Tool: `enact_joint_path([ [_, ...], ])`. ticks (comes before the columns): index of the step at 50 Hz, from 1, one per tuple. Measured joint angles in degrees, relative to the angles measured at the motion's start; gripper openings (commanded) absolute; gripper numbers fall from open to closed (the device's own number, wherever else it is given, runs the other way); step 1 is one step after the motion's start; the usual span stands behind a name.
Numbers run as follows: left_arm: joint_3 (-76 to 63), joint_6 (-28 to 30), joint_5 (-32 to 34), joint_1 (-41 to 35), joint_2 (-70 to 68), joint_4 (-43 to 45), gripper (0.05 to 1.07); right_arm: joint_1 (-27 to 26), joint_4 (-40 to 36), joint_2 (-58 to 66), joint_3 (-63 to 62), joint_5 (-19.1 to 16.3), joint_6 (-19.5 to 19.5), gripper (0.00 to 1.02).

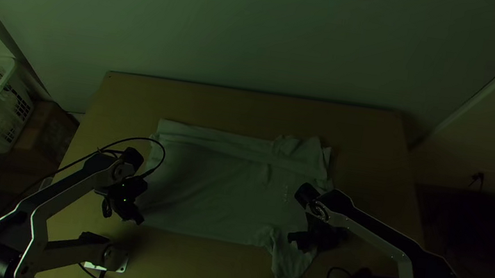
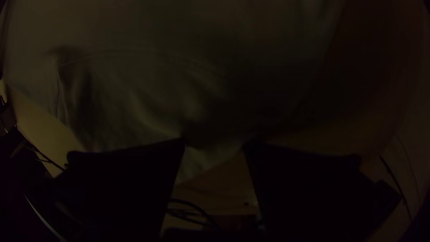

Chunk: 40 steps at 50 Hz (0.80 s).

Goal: Fold the t-shirt

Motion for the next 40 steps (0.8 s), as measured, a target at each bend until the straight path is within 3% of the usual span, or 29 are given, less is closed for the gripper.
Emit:
enact_joint_path([
  [3,0.0,0.2,0.2,0.4,0.1,0.0,0.08,0.3,0.5,0.0,0.2,0.2,0.0,0.02],
  [21,0.6,0.8,1.0,2.0,0.2,-0.1,0.08,-0.8,1.0,-2.9,0.2,2.1,0.0,0.02],
  [30,4.0,0.8,2.4,4.1,0.5,2.7,0.08,-4.4,-0.3,-6.4,0.2,2.1,-0.3,0.02],
  [40,9.1,0.8,3.2,5.2,0.5,3.1,0.08,-10.3,-2.7,-8.4,2.2,2.9,-3.3,0.02],
])
